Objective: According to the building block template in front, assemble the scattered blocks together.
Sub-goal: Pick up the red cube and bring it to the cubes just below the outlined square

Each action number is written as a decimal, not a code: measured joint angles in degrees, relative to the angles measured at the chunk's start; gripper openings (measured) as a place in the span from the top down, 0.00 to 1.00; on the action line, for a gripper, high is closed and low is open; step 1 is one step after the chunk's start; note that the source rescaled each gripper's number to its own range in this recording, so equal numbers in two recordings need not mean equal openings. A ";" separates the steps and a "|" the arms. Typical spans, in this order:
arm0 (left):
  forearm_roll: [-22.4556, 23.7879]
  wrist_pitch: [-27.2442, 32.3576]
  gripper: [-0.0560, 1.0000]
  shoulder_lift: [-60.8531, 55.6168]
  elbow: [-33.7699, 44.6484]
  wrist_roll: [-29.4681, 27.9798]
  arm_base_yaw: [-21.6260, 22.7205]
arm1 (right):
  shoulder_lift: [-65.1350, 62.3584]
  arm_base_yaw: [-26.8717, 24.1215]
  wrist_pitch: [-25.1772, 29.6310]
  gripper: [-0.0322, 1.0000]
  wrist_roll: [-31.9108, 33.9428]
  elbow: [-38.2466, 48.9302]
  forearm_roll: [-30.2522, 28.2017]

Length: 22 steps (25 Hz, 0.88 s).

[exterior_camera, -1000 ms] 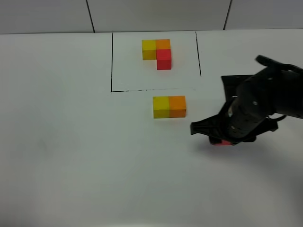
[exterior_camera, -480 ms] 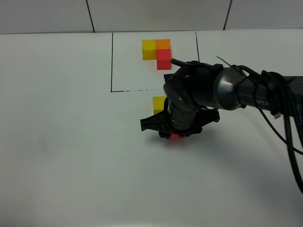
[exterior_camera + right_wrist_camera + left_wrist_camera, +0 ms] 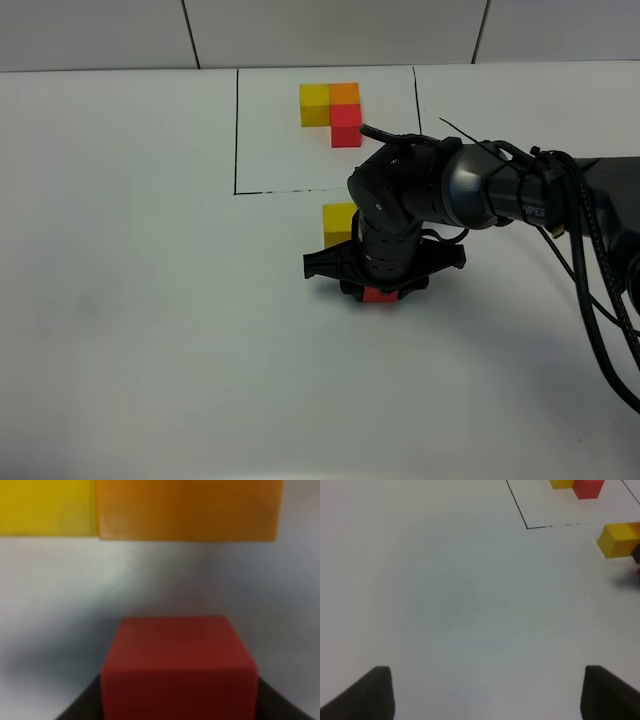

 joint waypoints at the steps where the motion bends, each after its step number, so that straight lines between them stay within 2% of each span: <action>1: 0.00 0.00 0.19 0.00 0.00 0.00 0.00 | 0.00 -0.11 -0.14 0.96 0.00 0.00 0.00; 10: 0.00 0.00 0.19 0.00 0.00 0.00 0.00 | 0.54 -1.78 -0.60 0.96 -1.35 -0.65 0.53; 22: 0.00 0.00 0.19 0.00 0.00 0.00 0.00 | 3.28 -2.27 3.01 0.96 -6.22 -5.44 3.37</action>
